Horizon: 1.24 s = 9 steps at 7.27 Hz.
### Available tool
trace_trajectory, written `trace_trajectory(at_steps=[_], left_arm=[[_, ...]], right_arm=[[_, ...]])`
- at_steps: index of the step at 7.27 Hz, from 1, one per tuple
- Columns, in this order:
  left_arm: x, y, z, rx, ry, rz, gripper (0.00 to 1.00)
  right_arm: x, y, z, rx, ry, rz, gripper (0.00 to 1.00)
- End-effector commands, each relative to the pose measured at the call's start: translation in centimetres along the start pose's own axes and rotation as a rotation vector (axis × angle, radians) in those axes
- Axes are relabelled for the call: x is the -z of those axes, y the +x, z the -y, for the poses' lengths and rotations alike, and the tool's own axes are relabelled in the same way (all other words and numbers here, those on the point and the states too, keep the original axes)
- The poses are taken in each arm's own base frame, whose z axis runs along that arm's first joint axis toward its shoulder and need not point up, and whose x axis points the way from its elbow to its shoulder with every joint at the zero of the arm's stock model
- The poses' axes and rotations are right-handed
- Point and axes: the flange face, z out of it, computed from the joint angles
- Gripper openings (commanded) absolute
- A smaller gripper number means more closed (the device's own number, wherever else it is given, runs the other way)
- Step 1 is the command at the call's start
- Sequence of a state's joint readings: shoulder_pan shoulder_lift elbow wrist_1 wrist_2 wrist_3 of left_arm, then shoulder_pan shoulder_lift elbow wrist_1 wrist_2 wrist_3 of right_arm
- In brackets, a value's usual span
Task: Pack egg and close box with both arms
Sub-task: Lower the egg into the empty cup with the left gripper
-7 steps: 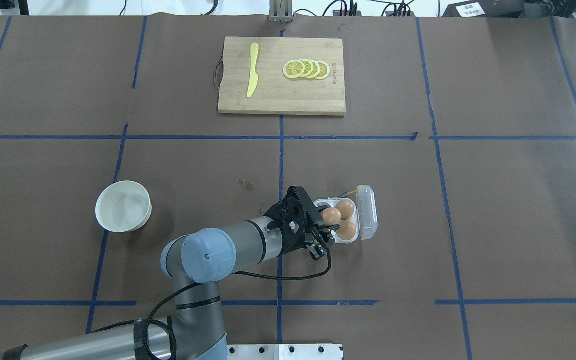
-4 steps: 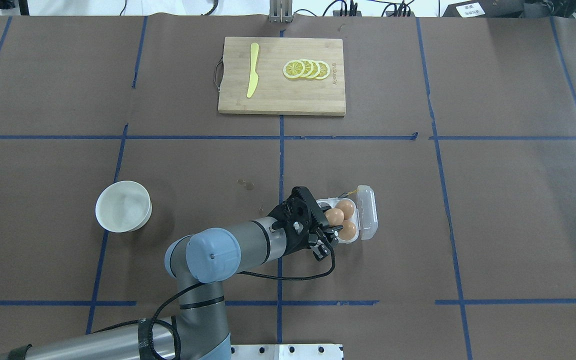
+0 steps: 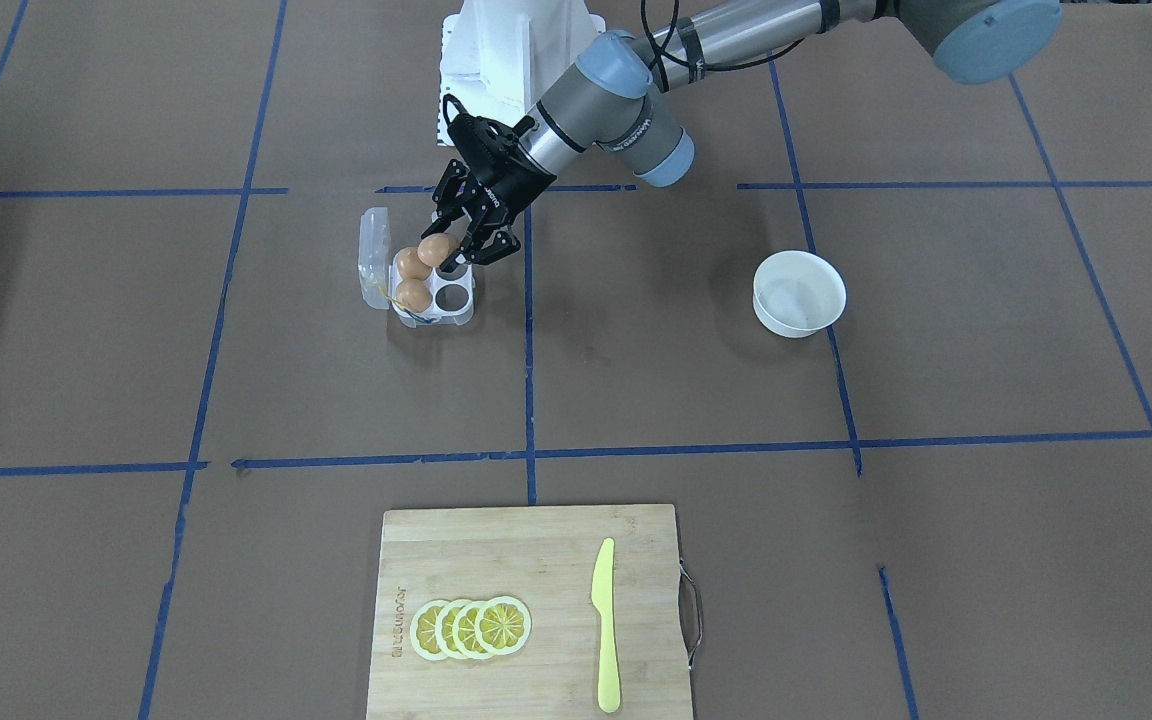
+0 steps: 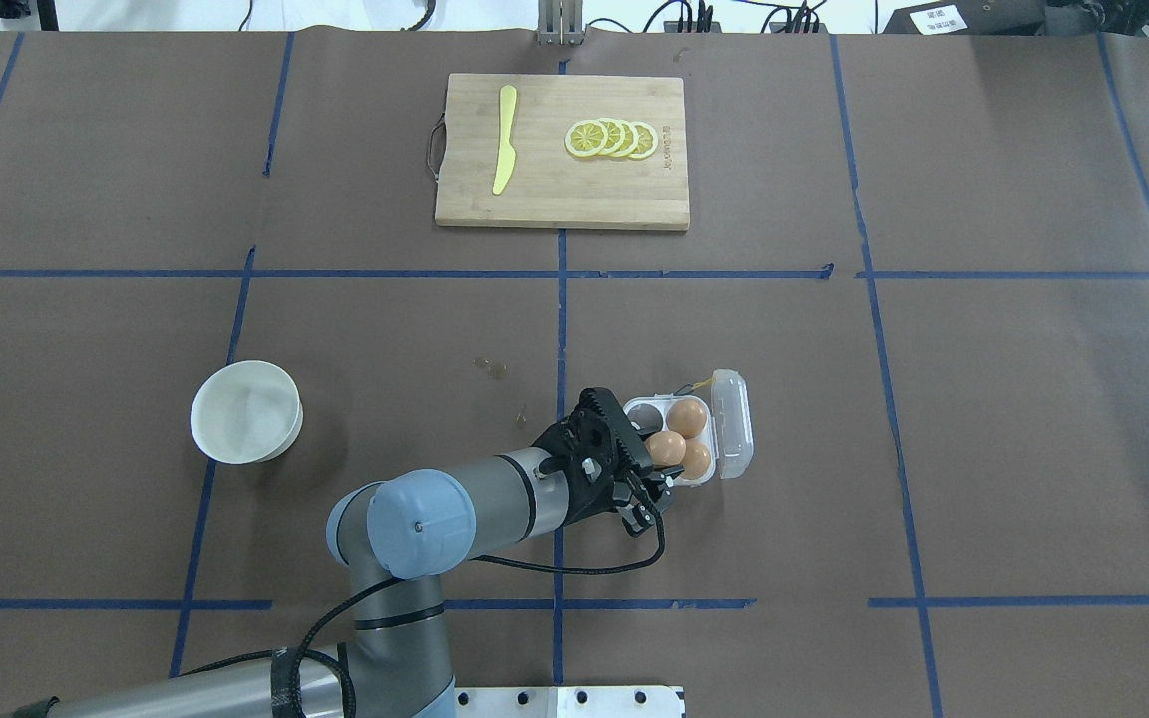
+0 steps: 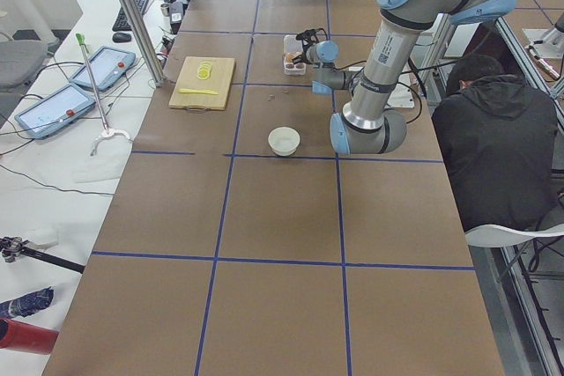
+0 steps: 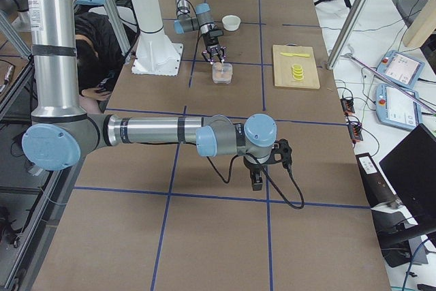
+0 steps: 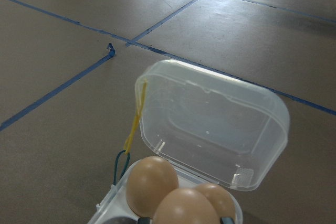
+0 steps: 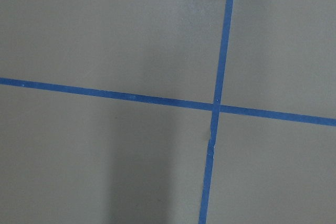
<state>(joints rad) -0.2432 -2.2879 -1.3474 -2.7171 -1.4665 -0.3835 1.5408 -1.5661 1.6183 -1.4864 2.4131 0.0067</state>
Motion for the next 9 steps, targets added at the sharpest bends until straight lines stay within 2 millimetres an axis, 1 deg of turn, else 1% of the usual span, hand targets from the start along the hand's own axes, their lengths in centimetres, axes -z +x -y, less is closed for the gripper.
trace_trajectory(at_steps=[1, 4, 5, 6, 7, 8, 9], left_arm=[[0.0, 0.2, 0.2, 0.000, 0.003, -0.004, 0.55], [0.1, 0.2, 0.2, 0.001, 0.004, -0.004, 0.57], [0.1, 0.1, 0.4, 0.001, 0.008, -0.004, 0.62], [0.6, 0.2, 1.1, 0.004, 0.023, -0.010, 0.76], [2.0, 0.1, 2.3, 0.018, 0.059, -0.009, 0.91], [4.2, -1.3, 2.8, 0.022, 0.100, 0.043, 0.91], [5.2, -3.0, 3.6, 0.025, 0.117, 0.071, 0.91]], right_arm=[[0.1, 0.2, -0.2, -0.004, 0.001, -0.001, 1.00], [-0.1, 0.5, -0.6, -0.011, -0.003, -0.001, 1.00], [-0.1, 0.5, -0.6, -0.011, -0.003, 0.001, 1.00], [0.0, 0.6, -0.6, -0.012, -0.002, -0.001, 1.00], [-0.1, 0.6, -0.7, -0.011, -0.004, 0.001, 1.00], [-0.1, 0.6, -0.7, -0.012, -0.003, -0.001, 1.00], [-0.1, 0.7, -0.8, -0.013, -0.004, 0.000, 1.00]])
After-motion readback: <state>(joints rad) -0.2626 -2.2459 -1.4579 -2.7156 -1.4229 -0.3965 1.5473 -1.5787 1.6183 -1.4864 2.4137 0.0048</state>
